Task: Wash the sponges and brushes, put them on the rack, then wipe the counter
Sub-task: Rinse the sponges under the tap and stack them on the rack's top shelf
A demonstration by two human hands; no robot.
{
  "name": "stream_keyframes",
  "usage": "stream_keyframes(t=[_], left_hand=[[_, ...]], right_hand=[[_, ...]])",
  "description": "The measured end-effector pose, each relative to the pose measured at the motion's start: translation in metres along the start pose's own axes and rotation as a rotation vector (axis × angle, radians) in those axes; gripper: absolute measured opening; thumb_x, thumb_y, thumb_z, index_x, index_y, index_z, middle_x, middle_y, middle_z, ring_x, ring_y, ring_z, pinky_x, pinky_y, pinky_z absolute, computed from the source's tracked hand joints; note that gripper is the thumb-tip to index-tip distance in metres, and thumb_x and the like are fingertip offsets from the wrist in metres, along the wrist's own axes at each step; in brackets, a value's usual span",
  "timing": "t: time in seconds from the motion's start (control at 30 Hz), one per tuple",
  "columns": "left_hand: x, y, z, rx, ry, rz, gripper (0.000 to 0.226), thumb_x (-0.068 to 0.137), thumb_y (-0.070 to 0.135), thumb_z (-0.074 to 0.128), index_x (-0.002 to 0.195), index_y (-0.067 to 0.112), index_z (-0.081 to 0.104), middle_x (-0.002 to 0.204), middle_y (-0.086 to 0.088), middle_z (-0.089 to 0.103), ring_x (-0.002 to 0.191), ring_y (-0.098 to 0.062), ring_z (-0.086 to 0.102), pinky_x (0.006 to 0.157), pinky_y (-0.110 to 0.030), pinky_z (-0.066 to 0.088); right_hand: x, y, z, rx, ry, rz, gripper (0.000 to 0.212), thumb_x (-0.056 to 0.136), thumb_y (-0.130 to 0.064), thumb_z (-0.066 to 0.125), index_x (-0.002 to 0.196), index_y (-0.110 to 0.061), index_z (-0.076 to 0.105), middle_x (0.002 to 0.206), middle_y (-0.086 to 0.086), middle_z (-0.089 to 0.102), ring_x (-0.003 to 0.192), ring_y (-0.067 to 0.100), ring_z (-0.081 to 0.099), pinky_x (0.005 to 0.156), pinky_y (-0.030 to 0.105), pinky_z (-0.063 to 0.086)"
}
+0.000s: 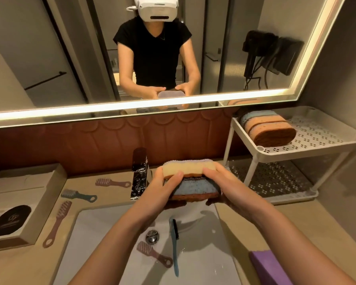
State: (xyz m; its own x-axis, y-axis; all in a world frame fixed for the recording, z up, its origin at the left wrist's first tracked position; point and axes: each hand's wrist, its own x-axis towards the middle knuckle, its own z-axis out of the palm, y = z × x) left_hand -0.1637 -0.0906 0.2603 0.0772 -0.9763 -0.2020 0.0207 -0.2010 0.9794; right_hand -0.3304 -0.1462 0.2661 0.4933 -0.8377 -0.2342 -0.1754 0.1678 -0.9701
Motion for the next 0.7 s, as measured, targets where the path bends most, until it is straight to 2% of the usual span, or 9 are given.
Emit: stream_keyframes(t=[0.1,0.27,0.37,0.43,0.53,0.63,0.7], left_hand=[[0.004,0.013,0.009,-0.007,-0.038,0.032,0.038,0.091,0.04,0.048,0.127,0.027,0.043,0.12,-0.004,0.056,0.104,-0.016,0.063,0.075,-0.03,0.057],[0.012,0.039,0.034,0.061,-0.017,0.134,0.032,0.093,0.04,0.044,0.12,0.024,0.044,0.114,-0.006,0.058,0.099,-0.018,0.065,0.078,-0.04,0.058],[0.025,0.057,0.056,0.1,-0.017,0.2,0.029,0.092,0.042,0.043,0.116,0.025,0.042,0.112,-0.004,0.057,0.096,-0.016,0.064,0.072,-0.033,0.059],[0.037,0.066,0.07,0.093,-0.055,0.234,0.033,0.091,0.042,0.043,0.118,0.025,0.039,0.113,-0.003,0.056,0.096,-0.014,0.064,0.07,-0.029,0.058],[0.053,0.077,0.089,0.143,-0.086,0.292,0.036,0.092,0.041,0.042,0.123,0.023,0.035,0.115,-0.002,0.054,0.099,-0.012,0.062,0.072,-0.026,0.057],[0.071,0.088,0.11,0.229,-0.066,0.384,0.035,0.095,0.038,0.041,0.122,0.017,0.034,0.108,0.004,0.053,0.094,-0.001,0.059,0.072,-0.015,0.054],[0.088,0.094,0.125,0.262,-0.065,0.398,0.037,0.095,0.039,0.041,0.122,0.014,0.033,0.107,0.003,0.053,0.095,-0.003,0.059,0.076,-0.019,0.054]], right_hand=[[-0.009,-0.01,-0.018,0.028,0.002,-0.062,0.027,0.089,-0.039,0.052,0.116,-0.035,0.052,0.109,0.002,0.063,0.095,0.015,0.066,0.065,0.026,0.055],[-0.017,-0.025,-0.04,0.07,0.131,-0.17,0.033,0.087,-0.038,0.054,0.117,-0.024,0.059,0.101,0.0,0.069,0.083,0.007,0.07,0.056,0.021,0.053],[-0.02,-0.034,-0.063,0.091,0.208,-0.213,0.039,0.085,-0.04,0.056,0.118,-0.021,0.058,0.099,0.001,0.069,0.083,0.007,0.07,0.057,0.02,0.054],[-0.021,-0.04,-0.081,0.114,0.232,-0.233,0.047,0.078,-0.044,0.058,0.119,-0.022,0.058,0.098,0.001,0.07,0.085,0.008,0.07,0.06,0.019,0.054],[-0.021,-0.046,-0.106,0.172,0.272,-0.226,0.051,0.07,-0.046,0.061,0.117,-0.026,0.059,0.094,-0.002,0.073,0.089,0.012,0.071,0.07,0.027,0.057],[-0.016,-0.05,-0.129,0.205,0.307,-0.209,0.056,0.067,-0.048,0.064,0.119,-0.027,0.059,0.103,0.003,0.07,0.095,0.017,0.068,0.081,0.035,0.056],[-0.012,-0.053,-0.143,0.23,0.352,-0.226,0.054,0.067,-0.046,0.064,0.117,-0.025,0.06,0.105,0.005,0.068,0.097,0.018,0.067,0.08,0.033,0.056]])
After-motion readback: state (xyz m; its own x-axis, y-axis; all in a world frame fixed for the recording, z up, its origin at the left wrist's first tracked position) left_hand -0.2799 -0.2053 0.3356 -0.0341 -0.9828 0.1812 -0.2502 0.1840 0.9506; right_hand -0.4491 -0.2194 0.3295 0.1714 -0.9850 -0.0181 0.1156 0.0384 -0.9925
